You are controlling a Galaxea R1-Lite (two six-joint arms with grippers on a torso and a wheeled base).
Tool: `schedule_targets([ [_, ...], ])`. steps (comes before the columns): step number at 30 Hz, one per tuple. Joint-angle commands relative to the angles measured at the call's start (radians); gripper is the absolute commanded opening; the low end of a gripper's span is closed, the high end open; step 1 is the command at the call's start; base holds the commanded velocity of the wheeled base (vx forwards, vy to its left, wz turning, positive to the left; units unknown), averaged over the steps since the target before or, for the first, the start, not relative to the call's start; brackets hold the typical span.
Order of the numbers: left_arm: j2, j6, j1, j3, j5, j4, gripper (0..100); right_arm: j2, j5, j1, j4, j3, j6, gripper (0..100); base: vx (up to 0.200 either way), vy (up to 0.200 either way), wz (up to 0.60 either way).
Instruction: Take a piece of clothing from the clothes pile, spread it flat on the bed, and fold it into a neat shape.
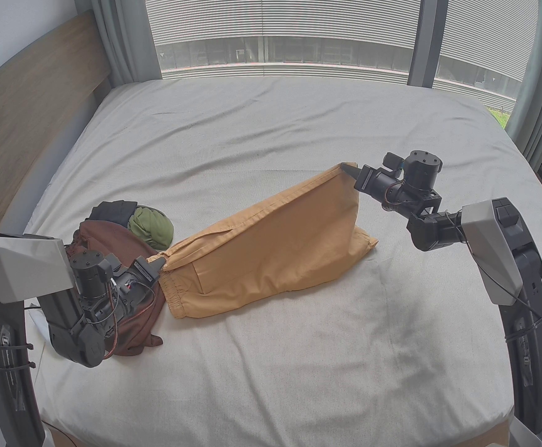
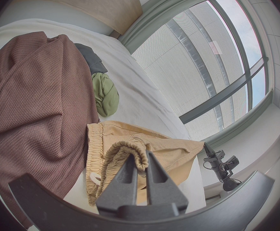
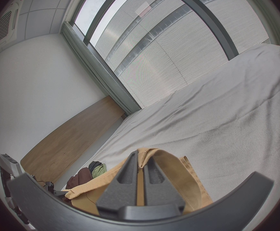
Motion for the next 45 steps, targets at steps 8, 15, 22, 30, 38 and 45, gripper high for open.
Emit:
schedule_targets([
  [8,0.012,0.001,0.028,-0.035,0.006,0.0,100,0.111,-0.046,0.013,0.005,-0.053,-0.033,100,0.0,0.0,0.0],
  [15,0.013,0.003,0.031,-0.052,0.04,0.0,100,0.117,-0.078,0.011,0.008,-0.053,-0.033,100,0.0,0.0,0.0],
  [22,0.001,0.001,0.011,-0.038,0.04,0.0,100,0.042,-0.114,-0.004,-0.003,-0.053,-0.036,100,0.0,0.0,0.0],
  [30,-0.018,0.001,-0.029,-0.018,0.04,0.0,100,-0.128,-0.118,-0.027,-0.06,0.316,-0.03,100,0.0,0.0,0.0],
  [38,-0.018,0.009,-0.101,0.014,0.041,-0.003,100,-0.197,-0.117,-0.044,-0.19,0.626,0.007,100,0.0,0.0,0.0],
  [45,-0.016,0.01,-0.136,0.017,0.043,-0.003,100,-0.179,-0.146,-0.059,-0.259,0.681,0.101,100,0.0,0.0,0.0],
])
